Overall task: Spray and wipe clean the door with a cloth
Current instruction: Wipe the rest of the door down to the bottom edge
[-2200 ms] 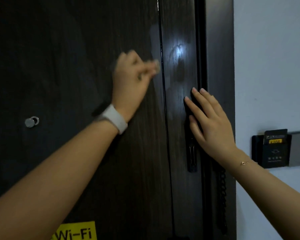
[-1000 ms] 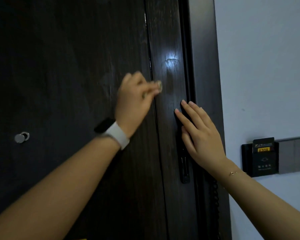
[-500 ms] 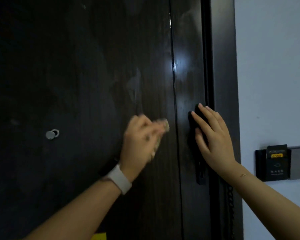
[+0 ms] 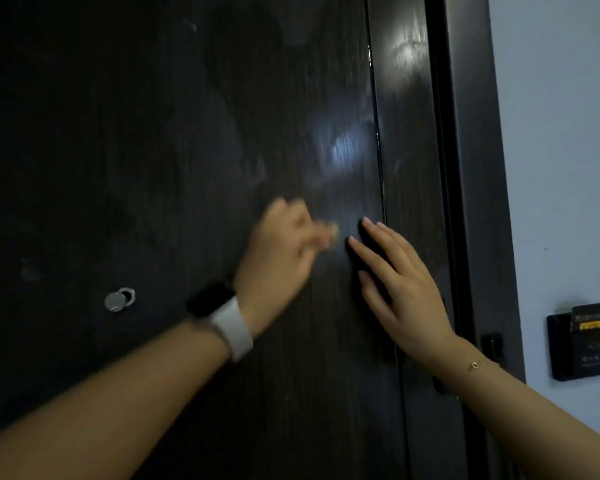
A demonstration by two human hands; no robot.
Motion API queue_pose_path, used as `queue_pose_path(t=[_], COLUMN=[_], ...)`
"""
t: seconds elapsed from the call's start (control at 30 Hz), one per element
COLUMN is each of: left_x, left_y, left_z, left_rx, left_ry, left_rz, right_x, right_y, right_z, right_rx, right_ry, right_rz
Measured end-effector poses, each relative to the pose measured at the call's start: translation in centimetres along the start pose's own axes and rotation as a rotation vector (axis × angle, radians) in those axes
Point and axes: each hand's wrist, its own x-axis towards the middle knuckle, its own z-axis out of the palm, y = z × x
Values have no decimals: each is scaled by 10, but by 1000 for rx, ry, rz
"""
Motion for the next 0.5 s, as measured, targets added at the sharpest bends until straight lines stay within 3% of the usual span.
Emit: queue_pose_path(t=[0.13, 0.2, 0.3, 0.37, 0.5], left_x=[-46, -13, 53, 77, 44], left_y=[15, -1, -30, -41, -24], left_z=[-1, -6, -17, -22, -15], left_rx=[-51, 16, 46, 32, 19], left_ry=[-196, -128, 79, 122, 117], left_rz=[110, 95, -91, -183, -102], right_x=[-12, -12, -13, -13, -14], right_y=[1, 0, 2, 3, 1], right_z=[6, 7, 12, 15, 18], right_rx=[-58, -85, -126, -175, -201], right_ry=[-47, -57, -37, -16, 17], right_rz=[7, 12, 6, -10, -20])
